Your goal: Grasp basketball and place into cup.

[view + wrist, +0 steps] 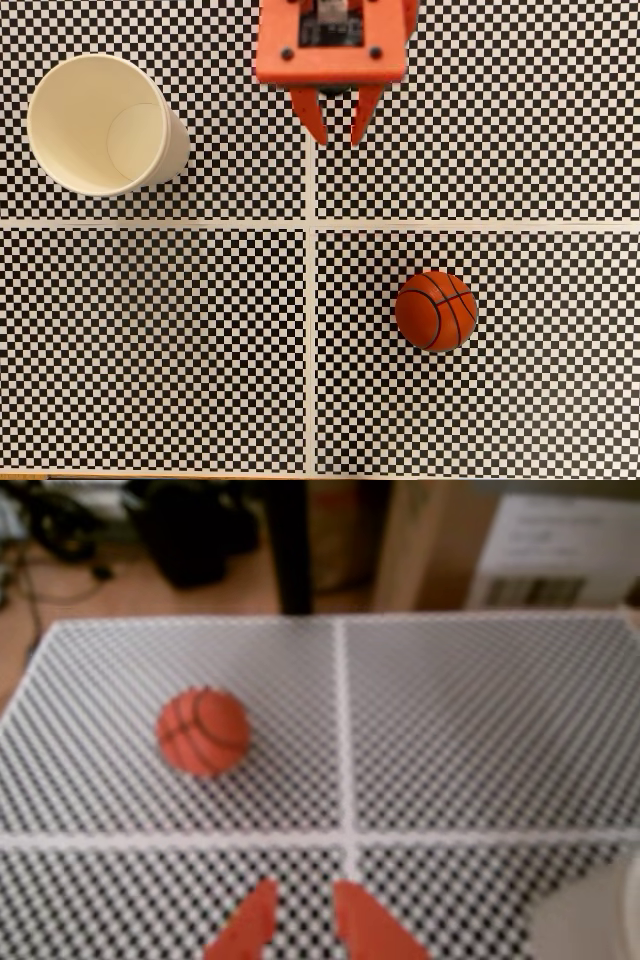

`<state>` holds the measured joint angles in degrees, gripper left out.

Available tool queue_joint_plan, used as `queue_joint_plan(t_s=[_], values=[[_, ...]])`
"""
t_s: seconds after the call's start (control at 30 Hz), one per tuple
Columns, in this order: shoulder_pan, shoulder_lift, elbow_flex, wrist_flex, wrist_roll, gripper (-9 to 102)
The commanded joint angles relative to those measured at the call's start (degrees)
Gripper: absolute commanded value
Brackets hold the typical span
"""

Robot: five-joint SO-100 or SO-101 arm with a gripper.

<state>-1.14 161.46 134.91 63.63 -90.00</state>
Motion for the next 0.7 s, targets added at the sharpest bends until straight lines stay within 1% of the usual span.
queue_joint_plan(t_s=[0.0, 0.27, 0.43, 0.57, 0.67], values=[[-1.05, -9.58, -14.15, 2.99, 1.41, 0], [-3.52, -38.23, -36.56, 4.83, 4.39, 0], [-5.71, -49.48, -44.65, 5.01, 6.33, 0], [-7.21, -61.17, -55.90, 10.02, 8.26, 0], [-8.09, -65.30, -58.97, 10.28, 9.14, 0]])
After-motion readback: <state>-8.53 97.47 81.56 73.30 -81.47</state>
